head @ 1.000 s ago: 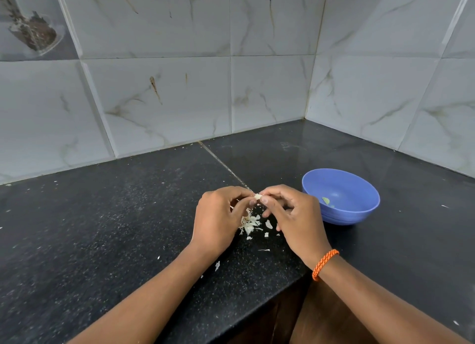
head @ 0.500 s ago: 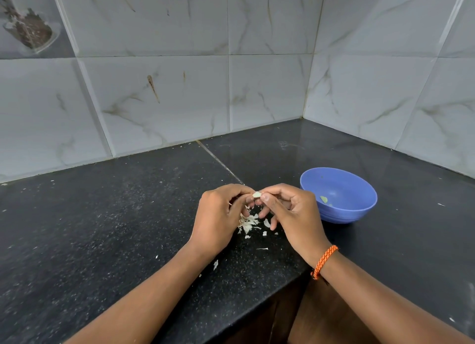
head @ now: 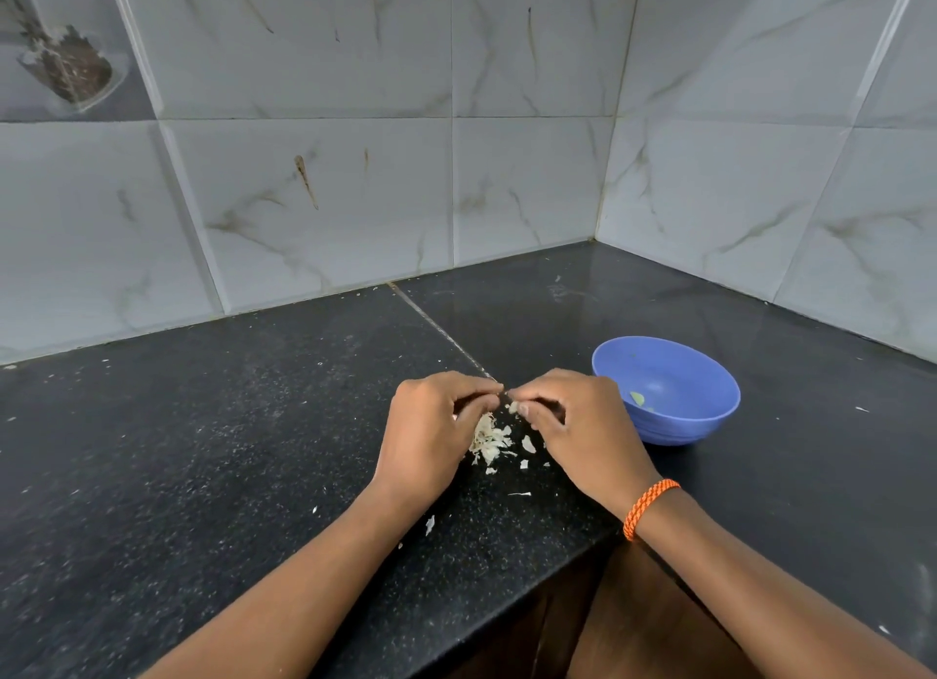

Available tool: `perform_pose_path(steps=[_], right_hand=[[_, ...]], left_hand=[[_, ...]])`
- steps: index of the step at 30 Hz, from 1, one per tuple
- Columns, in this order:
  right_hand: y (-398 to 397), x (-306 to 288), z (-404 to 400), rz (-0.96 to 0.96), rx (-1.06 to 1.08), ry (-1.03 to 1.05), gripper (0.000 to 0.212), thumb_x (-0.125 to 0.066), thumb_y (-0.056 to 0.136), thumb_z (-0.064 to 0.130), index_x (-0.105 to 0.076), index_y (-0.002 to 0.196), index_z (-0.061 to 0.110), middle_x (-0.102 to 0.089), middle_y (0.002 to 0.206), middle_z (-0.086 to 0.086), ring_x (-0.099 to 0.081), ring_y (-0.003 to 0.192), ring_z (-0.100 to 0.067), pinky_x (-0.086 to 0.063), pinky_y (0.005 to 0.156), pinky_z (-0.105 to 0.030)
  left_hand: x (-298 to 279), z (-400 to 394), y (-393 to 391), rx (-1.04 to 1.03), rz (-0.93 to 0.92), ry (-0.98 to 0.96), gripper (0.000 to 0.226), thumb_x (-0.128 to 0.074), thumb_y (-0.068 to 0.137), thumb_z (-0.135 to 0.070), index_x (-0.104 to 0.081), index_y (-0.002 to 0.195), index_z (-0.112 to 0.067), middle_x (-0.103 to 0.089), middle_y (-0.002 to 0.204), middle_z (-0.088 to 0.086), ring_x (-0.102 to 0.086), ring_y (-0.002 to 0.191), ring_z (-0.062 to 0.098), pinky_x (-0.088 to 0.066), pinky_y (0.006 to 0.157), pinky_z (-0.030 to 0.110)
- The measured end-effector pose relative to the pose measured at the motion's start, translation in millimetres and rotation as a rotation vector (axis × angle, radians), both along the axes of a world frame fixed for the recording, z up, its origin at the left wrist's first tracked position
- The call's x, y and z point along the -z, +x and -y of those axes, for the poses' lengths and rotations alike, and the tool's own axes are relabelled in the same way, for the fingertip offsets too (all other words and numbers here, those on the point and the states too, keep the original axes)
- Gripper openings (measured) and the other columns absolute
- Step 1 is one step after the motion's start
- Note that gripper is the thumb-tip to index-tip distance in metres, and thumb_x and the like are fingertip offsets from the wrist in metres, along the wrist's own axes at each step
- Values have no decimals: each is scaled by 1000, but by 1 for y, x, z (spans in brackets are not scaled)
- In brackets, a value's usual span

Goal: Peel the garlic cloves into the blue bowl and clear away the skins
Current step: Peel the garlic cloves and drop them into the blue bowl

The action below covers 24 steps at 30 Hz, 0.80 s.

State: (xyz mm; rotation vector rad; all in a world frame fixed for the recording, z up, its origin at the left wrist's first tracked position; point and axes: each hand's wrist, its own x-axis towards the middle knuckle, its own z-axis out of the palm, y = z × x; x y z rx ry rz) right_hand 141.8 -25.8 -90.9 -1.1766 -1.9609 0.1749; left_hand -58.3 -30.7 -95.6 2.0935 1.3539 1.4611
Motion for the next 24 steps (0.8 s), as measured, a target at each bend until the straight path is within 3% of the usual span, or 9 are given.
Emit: perform_pose_path(steps=[2,5,8,11,13,17,19,22,24], right_hand=[[3,-3,-3,142,15,-40,17,-73,99,16,-84,109,24,-77,96,10,-69,85,-7,-56,78,-24],[4,-11,-2,263,28,-58,13,-71,99,19,-83,99,25,-77,87,7,-66,76,-10,-57,74,-36],[1,-27,1,316,-10,-37,14,-70,98,16,-79,90,23,-74,85,7,-65,79,-14,-55,74,-41],[6,-49,-9,264,4,27,17,-71,94,8,-76,85,21,-71,83,6,-65,78,-17,-54,71,-39],[10,-51,-11,214,24,96,20,-71,92,3,-75,86,21,-69,84,5,-64,77,-19,-52,67,-37],[-10,-13,4,526,-36,-60,24,-60,92,-3,-70,94,19,-62,92,3,-63,88,-25,-45,69,-38],[-5,-29,-3,434,-4,-39,21,-63,94,-1,-71,91,18,-62,87,5,-60,81,-21,-42,66,-35],[0,-47,-10,231,53,149,20,-68,91,-5,-72,87,14,-66,83,0,-61,76,-23,-48,64,-36],[-8,-31,-4,343,62,137,23,-64,88,-8,-69,87,15,-62,86,-1,-59,85,-24,-46,66,-38]], left_hand=[[-3,1,-1,-22,44,-44,5,-89,90,-26,-86,87,-30,-78,76,-20,-73,72,0,-61,70,29],[-4,0,-2,-60,67,-56,24,-87,92,-36,-76,73,-27,-69,57,-11,-66,53,10,-56,59,32],[1,-1,-2,-17,11,-12,17,-72,103,-12,-83,96,-23,-69,68,-10,-68,64,10,-59,67,35],[4,-6,-3,-32,-49,74,38,-68,93,11,-84,99,-23,-70,94,-16,-69,87,7,-58,79,27],[5,-6,-3,-44,-35,75,36,-71,92,9,-83,95,-24,-71,97,-18,-70,91,6,-60,81,30],[8,-7,-5,-87,11,41,39,-69,91,9,-83,89,-28,-73,93,-21,-68,89,7,-58,81,36],[7,-7,-5,-92,26,31,39,-68,92,7,-83,91,-30,-74,93,-22,-68,91,7,-59,82,38],[5,-4,-4,-85,43,2,36,-68,98,-2,-81,109,-34,-74,94,-21,-70,91,8,-59,82,39],[3,-1,-3,-28,93,-36,41,-64,103,-7,-73,129,-37,-76,91,-17,-73,85,12,-61,80,38]])
